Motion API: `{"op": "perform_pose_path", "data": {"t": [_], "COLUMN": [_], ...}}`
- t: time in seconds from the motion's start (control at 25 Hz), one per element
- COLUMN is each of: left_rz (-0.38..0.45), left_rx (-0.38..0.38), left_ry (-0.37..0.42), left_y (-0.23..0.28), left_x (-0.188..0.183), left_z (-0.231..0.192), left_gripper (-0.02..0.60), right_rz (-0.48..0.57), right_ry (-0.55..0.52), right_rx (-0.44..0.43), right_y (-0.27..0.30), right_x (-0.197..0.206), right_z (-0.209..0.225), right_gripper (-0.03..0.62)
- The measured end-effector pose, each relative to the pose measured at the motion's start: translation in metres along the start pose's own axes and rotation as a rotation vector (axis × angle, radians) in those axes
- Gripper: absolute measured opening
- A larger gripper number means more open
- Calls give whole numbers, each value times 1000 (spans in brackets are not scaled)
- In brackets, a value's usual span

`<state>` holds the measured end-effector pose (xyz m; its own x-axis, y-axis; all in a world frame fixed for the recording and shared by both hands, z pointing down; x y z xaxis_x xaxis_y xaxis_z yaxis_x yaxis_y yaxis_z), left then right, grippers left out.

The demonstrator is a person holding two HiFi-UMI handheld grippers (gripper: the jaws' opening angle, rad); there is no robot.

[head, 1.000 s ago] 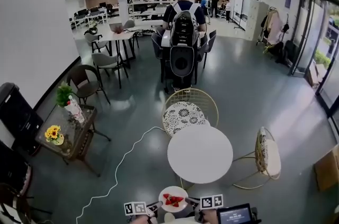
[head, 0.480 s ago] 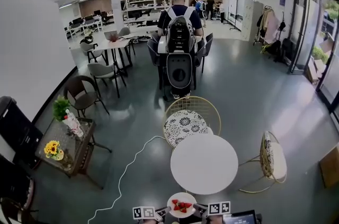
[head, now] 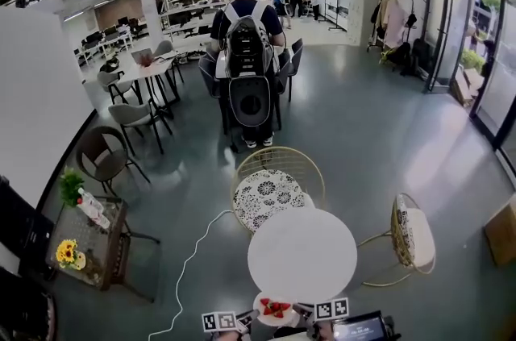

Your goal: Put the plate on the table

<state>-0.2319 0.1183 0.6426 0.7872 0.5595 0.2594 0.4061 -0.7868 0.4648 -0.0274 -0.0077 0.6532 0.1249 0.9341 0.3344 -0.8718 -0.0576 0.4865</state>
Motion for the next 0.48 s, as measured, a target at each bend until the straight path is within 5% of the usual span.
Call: {"op": "perform_pose_path", "data": {"t": [0.48], "left_rz": [-114], "left_rx": [-41], "left_ry": [137], "left_y": [79], "left_x": [-66], "left_z": [22], "left_gripper": [20], "right_rz": [40], "right_ry": [17], "right_rx": [43], "right_y": [3], "right_x": [-73], "right_z": [34], "right_gripper": [23]}}
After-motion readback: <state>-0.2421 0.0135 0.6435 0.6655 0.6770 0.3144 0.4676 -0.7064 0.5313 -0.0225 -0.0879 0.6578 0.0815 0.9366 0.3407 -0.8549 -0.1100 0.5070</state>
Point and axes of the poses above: the fingertips, and each gripper's own axes: y forward along the fingers, z to its right, x out of its underside, the point moved 7 cm from there along -y, backward along the fingers, and after that the axes turned 6 degrees about z, right-handed, at the moved point
